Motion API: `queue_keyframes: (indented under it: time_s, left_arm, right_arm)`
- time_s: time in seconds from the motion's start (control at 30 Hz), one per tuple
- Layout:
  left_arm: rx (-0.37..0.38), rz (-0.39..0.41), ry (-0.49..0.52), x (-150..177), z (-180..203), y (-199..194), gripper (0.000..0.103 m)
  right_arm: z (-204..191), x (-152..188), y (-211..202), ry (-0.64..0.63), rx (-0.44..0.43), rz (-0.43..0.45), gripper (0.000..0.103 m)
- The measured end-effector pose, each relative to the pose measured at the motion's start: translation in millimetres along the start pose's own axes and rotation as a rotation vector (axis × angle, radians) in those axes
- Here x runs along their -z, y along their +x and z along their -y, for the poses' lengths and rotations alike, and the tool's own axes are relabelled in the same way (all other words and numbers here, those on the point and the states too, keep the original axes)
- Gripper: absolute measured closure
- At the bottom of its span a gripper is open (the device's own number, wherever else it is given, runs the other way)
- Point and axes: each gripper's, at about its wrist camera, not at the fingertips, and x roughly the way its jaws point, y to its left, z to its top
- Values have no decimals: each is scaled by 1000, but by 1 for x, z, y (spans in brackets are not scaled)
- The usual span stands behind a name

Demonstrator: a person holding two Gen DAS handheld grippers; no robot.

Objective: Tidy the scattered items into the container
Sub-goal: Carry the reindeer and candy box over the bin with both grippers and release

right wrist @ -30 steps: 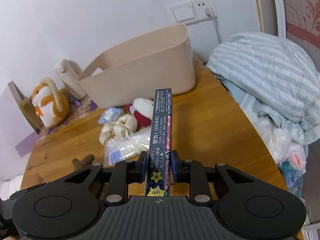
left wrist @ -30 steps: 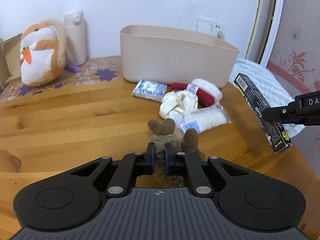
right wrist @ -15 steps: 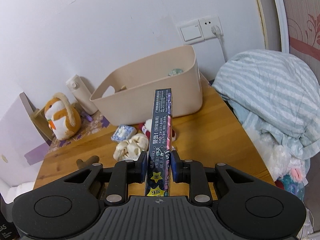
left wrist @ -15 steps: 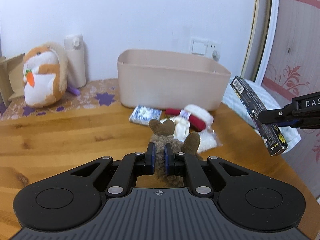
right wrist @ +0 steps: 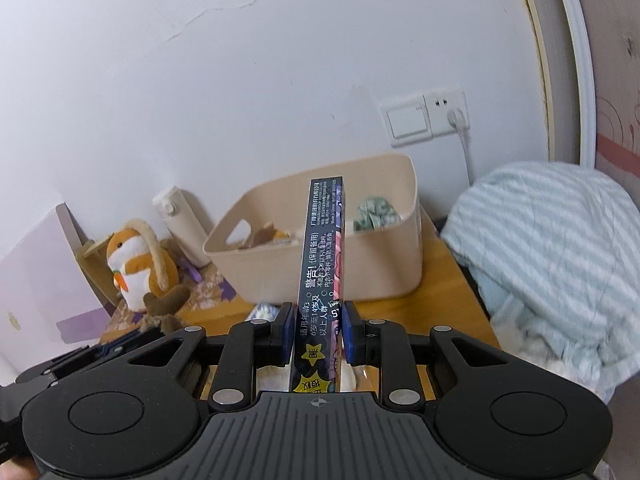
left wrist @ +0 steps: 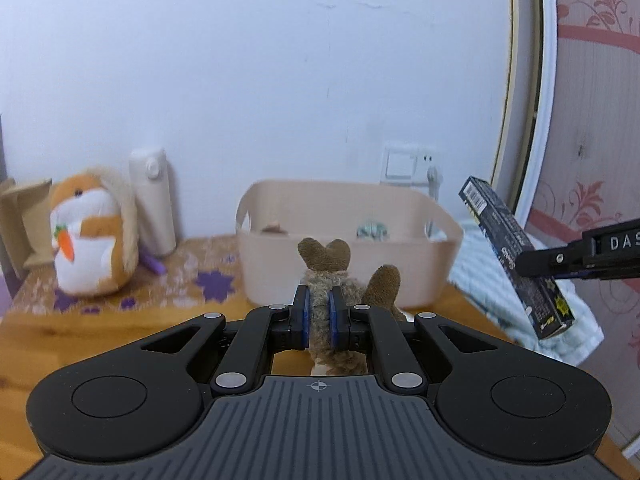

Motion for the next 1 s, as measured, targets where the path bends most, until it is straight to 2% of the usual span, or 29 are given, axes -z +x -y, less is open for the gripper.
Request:
queue_keyframes:
  time_s: [0.4,0.6,1.0]
  left_arm:
    - [-8,71,13,-55,5,45,94]
    - [-56,102,-4,-73,7,79,94]
    - [-114,53,-27,-78,11,144,94]
  right_arm:
    - [10,-44,36,58,-52,-10,81]
    - [13,-71,60,81,-50,6,81]
    - [25,-100,124,111,9,-33,81]
